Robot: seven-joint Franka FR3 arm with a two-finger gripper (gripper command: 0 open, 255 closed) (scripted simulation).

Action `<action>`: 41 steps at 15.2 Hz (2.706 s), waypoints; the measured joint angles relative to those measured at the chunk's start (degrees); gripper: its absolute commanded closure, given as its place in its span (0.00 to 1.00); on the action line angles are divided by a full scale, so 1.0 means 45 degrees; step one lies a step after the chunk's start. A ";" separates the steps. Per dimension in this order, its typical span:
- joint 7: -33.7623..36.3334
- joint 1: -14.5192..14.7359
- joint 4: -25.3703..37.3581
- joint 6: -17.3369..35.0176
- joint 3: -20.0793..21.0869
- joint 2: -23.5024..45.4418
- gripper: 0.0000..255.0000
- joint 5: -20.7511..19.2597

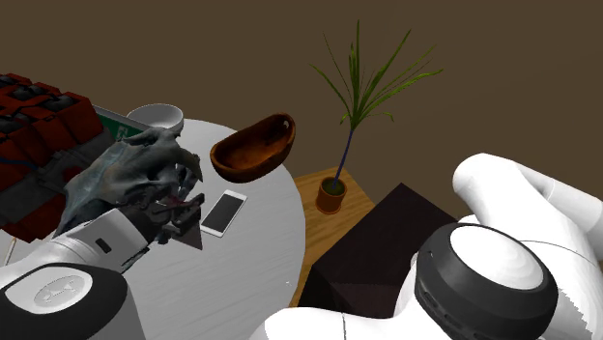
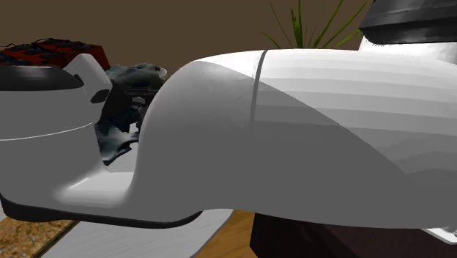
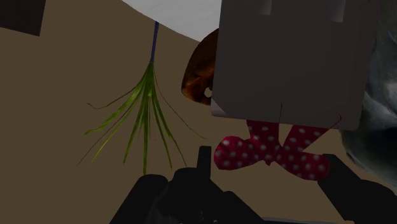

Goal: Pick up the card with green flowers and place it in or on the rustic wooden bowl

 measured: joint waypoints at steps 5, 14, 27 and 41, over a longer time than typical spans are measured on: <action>-0.0395 -0.0031 0.0161 -0.0262 -0.0283 0.0368 1.00 -0.0231; -0.1039 -0.0015 0.0388 -0.0684 -0.0742 0.0966 1.00 -0.0612; -0.2047 -0.0419 0.1423 -0.1522 -0.1353 0.1790 1.00 -0.1169; -0.3477 0.0795 -0.5251 0.3869 -0.2715 0.3122 1.00 -0.2076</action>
